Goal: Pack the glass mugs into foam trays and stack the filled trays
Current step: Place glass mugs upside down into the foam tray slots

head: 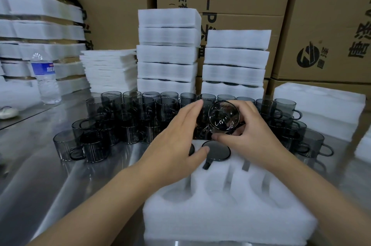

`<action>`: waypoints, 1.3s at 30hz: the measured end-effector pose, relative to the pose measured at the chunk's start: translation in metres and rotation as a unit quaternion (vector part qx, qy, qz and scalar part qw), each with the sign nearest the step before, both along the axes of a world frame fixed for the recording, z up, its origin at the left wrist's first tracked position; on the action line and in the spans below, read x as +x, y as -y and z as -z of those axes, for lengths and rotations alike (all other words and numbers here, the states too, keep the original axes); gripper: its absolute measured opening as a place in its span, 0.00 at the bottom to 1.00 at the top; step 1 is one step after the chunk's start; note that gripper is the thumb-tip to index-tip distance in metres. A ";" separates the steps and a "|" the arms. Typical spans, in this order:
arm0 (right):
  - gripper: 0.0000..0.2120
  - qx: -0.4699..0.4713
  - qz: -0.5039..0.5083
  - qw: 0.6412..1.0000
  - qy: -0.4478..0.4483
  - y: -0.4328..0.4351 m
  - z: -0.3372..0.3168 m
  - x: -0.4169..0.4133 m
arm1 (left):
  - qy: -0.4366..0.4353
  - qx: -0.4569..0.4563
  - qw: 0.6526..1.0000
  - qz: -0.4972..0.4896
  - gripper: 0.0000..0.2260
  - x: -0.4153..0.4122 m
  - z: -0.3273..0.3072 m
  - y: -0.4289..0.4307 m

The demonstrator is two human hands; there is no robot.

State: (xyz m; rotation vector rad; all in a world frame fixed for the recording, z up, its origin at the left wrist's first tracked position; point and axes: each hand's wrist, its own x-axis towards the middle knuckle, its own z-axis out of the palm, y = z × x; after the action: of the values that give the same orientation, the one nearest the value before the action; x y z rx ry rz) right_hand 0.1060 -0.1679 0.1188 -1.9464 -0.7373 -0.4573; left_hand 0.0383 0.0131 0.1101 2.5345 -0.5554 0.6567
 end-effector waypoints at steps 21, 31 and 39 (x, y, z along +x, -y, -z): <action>0.28 -0.072 -0.056 0.996 -0.024 0.003 0.002 -0.001 | -0.103 0.102 0.989 -0.022 0.12 0.007 0.001 -0.001; 0.28 -0.090 -0.054 0.994 -0.040 0.003 0.003 0.000 | -0.107 0.110 0.988 -0.026 0.15 0.010 0.003 -0.003; 0.26 -0.097 -0.054 0.993 -0.045 0.005 0.002 -0.001 | -0.112 0.102 0.988 -0.022 0.17 0.010 0.004 -0.004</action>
State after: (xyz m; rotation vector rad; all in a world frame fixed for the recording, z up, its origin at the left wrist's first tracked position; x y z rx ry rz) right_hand 0.1051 -0.1726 0.1171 -2.0800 -0.8507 -0.2371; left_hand 0.0487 0.0167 0.1064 2.7721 -0.5098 0.3359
